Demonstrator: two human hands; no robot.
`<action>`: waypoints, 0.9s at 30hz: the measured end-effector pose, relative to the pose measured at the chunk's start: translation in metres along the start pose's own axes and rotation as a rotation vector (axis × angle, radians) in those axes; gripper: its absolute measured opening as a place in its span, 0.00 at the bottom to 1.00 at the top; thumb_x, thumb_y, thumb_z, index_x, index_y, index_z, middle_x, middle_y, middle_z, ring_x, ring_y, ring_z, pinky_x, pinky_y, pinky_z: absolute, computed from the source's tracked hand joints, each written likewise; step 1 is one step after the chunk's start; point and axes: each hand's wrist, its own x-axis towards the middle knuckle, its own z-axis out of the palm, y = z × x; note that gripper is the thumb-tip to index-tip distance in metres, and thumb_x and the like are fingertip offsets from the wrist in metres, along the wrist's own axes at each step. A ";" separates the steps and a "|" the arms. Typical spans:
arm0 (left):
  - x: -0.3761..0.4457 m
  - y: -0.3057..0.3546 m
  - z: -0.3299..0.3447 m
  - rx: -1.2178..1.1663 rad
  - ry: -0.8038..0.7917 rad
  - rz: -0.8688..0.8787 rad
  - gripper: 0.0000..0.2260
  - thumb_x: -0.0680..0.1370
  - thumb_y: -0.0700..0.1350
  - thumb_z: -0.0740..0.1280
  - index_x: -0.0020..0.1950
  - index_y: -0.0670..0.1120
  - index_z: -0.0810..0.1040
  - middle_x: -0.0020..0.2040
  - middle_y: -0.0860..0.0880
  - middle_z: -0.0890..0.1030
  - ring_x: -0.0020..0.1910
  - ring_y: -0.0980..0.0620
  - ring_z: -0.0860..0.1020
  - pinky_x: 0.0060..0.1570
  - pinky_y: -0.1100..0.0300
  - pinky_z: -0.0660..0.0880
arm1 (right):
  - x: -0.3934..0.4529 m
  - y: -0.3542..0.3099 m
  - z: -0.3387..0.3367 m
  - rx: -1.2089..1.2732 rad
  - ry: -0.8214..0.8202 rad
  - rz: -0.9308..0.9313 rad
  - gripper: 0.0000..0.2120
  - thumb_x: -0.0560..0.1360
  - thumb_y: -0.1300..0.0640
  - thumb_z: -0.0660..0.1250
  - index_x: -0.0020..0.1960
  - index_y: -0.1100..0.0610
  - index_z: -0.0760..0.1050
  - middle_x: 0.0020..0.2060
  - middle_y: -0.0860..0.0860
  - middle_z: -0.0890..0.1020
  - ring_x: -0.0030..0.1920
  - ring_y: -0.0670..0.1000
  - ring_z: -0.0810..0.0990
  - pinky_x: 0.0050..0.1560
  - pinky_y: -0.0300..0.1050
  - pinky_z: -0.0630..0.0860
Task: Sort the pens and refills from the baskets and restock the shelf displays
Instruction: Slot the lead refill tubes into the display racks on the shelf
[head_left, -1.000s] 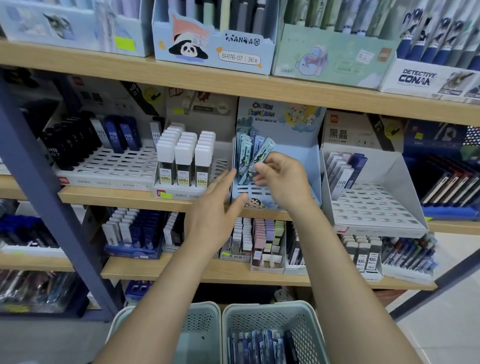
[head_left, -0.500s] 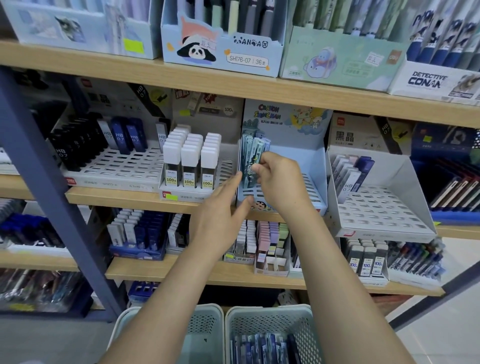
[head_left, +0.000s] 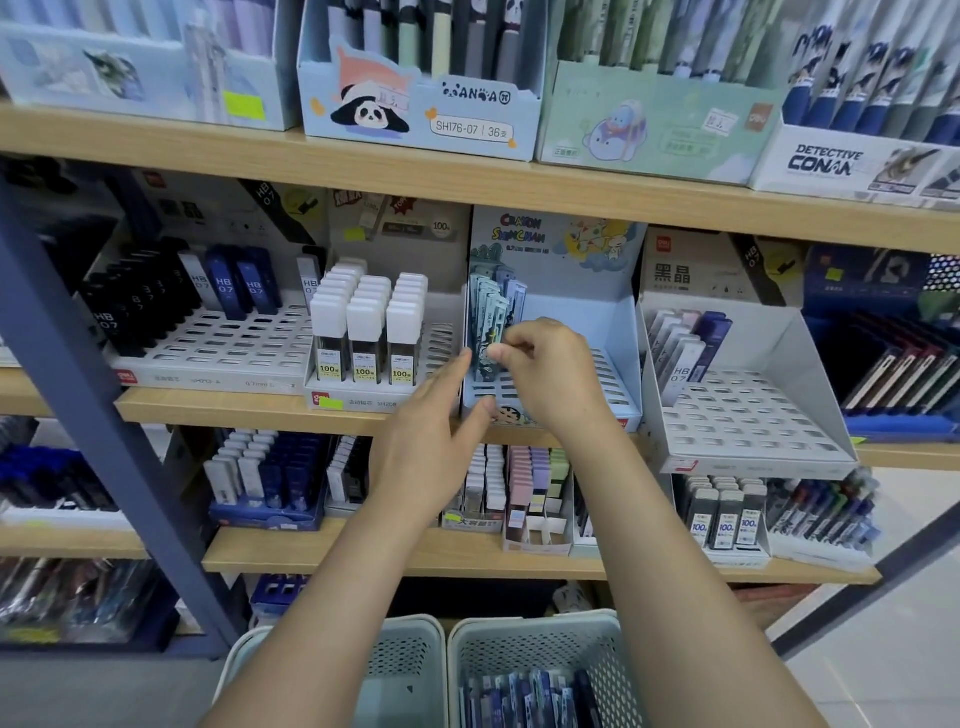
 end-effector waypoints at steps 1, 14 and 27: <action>0.000 0.000 0.000 -0.002 0.004 0.003 0.26 0.82 0.58 0.62 0.80 0.59 0.60 0.78 0.56 0.67 0.73 0.51 0.69 0.58 0.58 0.71 | 0.000 0.000 0.001 -0.007 0.011 -0.003 0.17 0.78 0.54 0.69 0.32 0.54 0.70 0.33 0.47 0.72 0.38 0.53 0.71 0.45 0.51 0.70; 0.000 0.001 -0.001 0.002 -0.010 0.015 0.26 0.83 0.56 0.61 0.81 0.57 0.60 0.77 0.55 0.68 0.72 0.51 0.71 0.57 0.57 0.72 | -0.006 -0.014 -0.001 -0.409 0.078 -0.131 0.11 0.82 0.50 0.62 0.47 0.55 0.78 0.47 0.50 0.79 0.52 0.55 0.76 0.51 0.49 0.58; -0.002 0.003 -0.002 -0.005 -0.015 0.017 0.26 0.83 0.57 0.60 0.81 0.57 0.59 0.78 0.56 0.65 0.74 0.53 0.67 0.58 0.61 0.69 | -0.006 -0.001 0.001 0.204 0.156 -0.011 0.09 0.76 0.50 0.72 0.45 0.55 0.79 0.35 0.46 0.79 0.37 0.47 0.77 0.44 0.52 0.79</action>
